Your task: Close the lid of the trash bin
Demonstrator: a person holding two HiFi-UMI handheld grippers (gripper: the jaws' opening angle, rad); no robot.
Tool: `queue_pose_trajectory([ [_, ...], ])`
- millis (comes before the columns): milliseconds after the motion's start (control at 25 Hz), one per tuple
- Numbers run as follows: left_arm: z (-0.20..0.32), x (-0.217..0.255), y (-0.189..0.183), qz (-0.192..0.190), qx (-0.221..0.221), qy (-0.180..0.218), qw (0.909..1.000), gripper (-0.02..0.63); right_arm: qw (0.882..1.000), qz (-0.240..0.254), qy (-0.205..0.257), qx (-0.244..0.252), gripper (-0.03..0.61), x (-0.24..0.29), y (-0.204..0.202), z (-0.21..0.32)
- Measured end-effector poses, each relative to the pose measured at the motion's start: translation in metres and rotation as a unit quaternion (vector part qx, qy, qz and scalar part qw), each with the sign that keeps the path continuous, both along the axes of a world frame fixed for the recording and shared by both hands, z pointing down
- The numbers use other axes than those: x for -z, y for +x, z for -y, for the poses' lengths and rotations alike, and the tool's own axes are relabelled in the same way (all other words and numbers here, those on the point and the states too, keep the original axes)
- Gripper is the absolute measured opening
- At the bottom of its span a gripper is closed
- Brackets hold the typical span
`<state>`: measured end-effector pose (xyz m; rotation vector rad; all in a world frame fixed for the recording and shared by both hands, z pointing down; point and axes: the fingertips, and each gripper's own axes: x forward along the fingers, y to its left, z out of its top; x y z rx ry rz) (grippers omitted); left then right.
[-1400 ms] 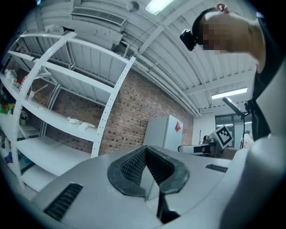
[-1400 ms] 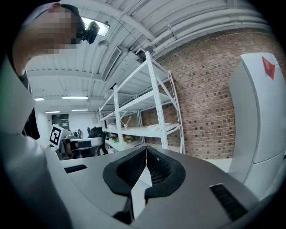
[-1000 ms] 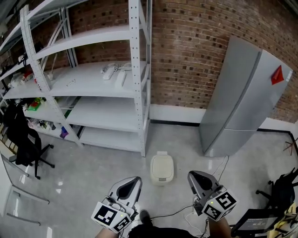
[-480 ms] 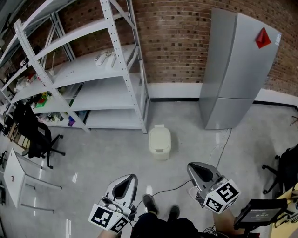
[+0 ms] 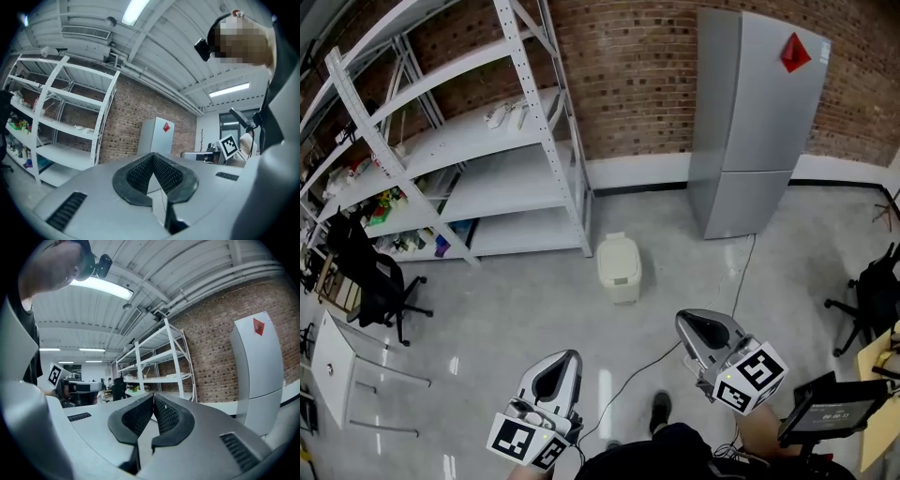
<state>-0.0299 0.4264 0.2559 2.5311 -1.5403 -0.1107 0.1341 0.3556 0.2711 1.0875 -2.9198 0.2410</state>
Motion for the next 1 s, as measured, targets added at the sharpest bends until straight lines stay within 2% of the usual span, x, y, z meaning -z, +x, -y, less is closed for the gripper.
queue_pose_trajectory([
  [320, -0.106, -0.011, -0.055, -0.008, -0.021, 0.014, 0.9997, -0.002, 0.999, -0.004, -0.021, -0.047, 0.008, -0.002, -0.038, -0.108],
  [520, -0.163, -0.010, -0.066, -0.026, -0.037, 0.018, 0.9988, -0.002, 0.998, -0.011, -0.022, -0.055, 0.008, 0.005, -0.050, -0.178],
  [800, -0.228, 0.012, -0.036, -0.020, -0.039, 0.035, 0.9984, -0.002, 0.998, 0.000, 0.016, -0.060, 0.008, 0.027, -0.023, -0.244],
  [1000, -0.279, 0.024, 0.006, -0.028, -0.027, 0.034, 0.9987, -0.002, 0.999, 0.007, 0.017, -0.045, 0.008, 0.026, 0.015, -0.305],
])
